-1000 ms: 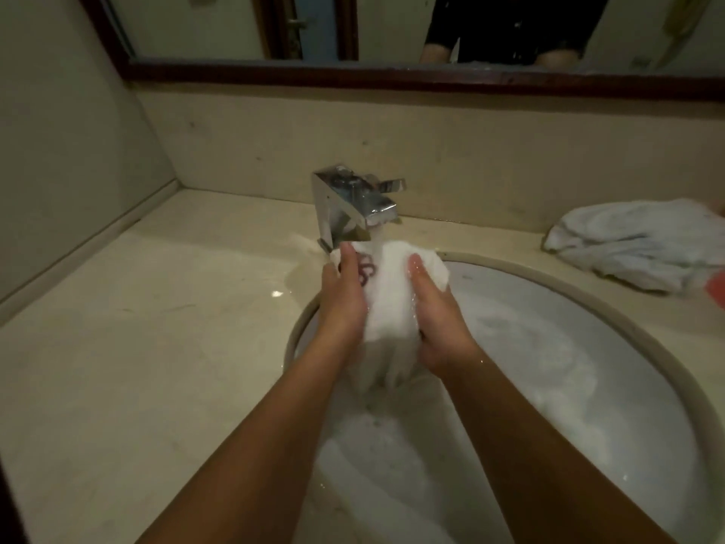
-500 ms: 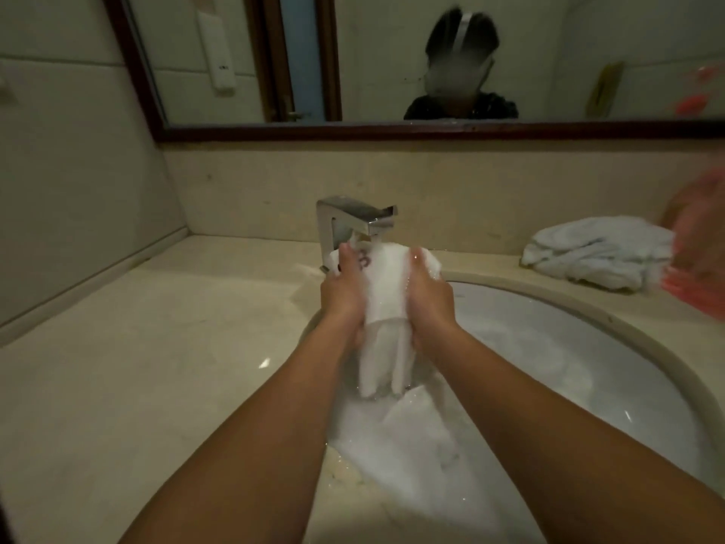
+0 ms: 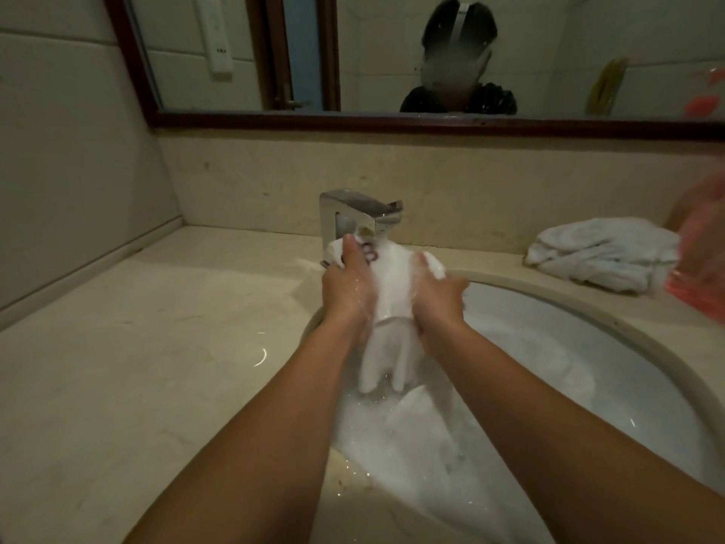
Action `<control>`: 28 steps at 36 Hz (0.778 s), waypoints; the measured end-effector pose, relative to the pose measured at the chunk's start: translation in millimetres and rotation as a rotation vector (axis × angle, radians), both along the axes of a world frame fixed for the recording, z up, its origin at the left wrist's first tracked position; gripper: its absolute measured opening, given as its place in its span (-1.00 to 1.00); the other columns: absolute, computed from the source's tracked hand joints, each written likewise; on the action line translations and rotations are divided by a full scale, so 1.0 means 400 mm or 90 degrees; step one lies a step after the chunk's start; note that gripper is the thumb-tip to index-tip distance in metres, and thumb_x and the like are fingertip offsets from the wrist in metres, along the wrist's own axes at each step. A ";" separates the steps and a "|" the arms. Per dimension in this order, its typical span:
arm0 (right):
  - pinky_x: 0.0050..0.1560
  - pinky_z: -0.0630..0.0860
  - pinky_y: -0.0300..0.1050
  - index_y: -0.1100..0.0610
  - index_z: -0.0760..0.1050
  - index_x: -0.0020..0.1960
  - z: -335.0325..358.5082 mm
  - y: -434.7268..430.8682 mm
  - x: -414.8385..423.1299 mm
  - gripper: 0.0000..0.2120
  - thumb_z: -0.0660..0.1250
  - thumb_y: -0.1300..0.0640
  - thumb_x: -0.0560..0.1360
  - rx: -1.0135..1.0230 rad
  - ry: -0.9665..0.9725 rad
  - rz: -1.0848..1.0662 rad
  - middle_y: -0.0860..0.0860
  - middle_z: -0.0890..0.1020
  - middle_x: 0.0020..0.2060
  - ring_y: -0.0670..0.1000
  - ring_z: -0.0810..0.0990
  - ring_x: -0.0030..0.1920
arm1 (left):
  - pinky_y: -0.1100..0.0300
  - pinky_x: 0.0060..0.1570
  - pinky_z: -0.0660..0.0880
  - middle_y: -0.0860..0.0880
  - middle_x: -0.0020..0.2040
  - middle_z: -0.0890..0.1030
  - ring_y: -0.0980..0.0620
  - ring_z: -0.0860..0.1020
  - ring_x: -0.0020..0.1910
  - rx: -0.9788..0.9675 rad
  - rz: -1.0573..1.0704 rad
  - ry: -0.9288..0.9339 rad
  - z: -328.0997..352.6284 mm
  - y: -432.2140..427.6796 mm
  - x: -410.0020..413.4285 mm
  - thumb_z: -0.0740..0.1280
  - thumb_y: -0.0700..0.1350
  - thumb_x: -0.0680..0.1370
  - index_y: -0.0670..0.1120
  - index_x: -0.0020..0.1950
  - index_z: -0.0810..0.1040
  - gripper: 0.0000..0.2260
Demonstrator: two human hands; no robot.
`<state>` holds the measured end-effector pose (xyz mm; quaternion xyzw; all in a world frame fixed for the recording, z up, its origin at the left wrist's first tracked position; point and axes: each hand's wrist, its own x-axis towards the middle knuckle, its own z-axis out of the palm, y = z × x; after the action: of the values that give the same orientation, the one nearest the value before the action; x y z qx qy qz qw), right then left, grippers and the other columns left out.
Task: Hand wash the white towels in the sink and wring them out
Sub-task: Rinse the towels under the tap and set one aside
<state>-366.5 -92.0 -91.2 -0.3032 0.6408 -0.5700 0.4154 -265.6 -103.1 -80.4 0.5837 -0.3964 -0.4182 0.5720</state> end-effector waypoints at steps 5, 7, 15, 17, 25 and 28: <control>0.31 0.56 0.13 -0.02 0.49 0.16 0.027 0.038 -0.039 -0.75 0.28 -0.19 0.69 -0.088 0.209 0.054 0.05 0.51 0.26 0.16 0.58 0.22 | 0.10 -0.05 0.47 -0.02 -0.07 0.66 -0.05 0.63 -0.05 -0.021 -0.003 -0.027 -0.001 0.015 0.013 0.08 0.32 0.70 -0.12 0.15 0.67 -0.41; 0.31 0.57 0.19 -0.02 0.59 0.04 0.044 0.060 -0.024 -0.58 0.17 -0.32 0.69 -0.093 0.182 0.172 0.02 0.67 0.11 0.13 0.65 0.17 | 0.09 -0.08 0.56 -0.05 -0.06 0.67 -0.07 0.65 -0.05 -0.001 -0.022 -0.006 0.003 0.023 0.015 0.04 0.35 0.69 -0.14 0.16 0.65 -0.37; 0.19 0.64 0.22 0.20 0.62 0.36 0.009 0.063 -0.063 -0.23 0.53 -0.36 0.41 -0.068 -0.326 0.376 0.26 0.73 0.10 0.25 0.75 0.05 | 0.02 -0.04 0.65 -0.17 -0.02 0.77 -0.13 0.73 -0.06 0.056 -0.191 0.169 0.028 0.052 -0.010 -0.11 0.33 0.72 -0.16 0.06 0.69 -0.27; 0.12 0.65 0.16 0.26 0.59 0.39 -0.003 0.050 -0.075 -0.37 0.50 -0.16 0.50 -0.071 -0.384 0.355 0.27 0.72 0.05 0.24 0.74 0.00 | 0.11 -0.12 0.67 -0.17 -0.04 0.77 -0.08 0.73 -0.12 0.023 -0.158 0.188 0.038 0.052 -0.011 -0.08 0.26 0.76 -0.20 0.04 0.66 -0.32; -0.15 0.49 -0.04 0.09 0.50 -0.23 -0.017 0.009 -0.080 -0.83 0.36 0.00 0.27 -0.125 -0.397 0.140 0.09 0.50 -0.29 0.11 0.54 -0.23 | -0.07 0.30 0.48 -0.14 0.30 0.58 -0.17 0.55 0.30 -0.061 0.009 -0.214 -0.013 0.021 -0.018 0.24 0.17 0.69 -0.08 0.29 0.60 -0.62; -0.24 0.47 -0.14 0.08 0.44 -0.30 -0.011 0.013 -0.080 -0.86 0.27 0.05 0.40 -0.123 -0.417 0.126 0.04 0.47 -0.41 0.05 0.52 -0.37 | -0.14 0.53 0.25 -0.21 0.50 0.40 -0.24 0.35 0.50 0.038 0.004 -0.218 -0.015 0.006 -0.018 0.08 0.25 0.72 -0.15 0.51 0.43 -0.43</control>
<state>-398.3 -86.6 -95.4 -0.2033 0.3841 -0.6520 0.6213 -272.8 -100.5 -86.4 0.6645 -0.4738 -0.3224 0.4796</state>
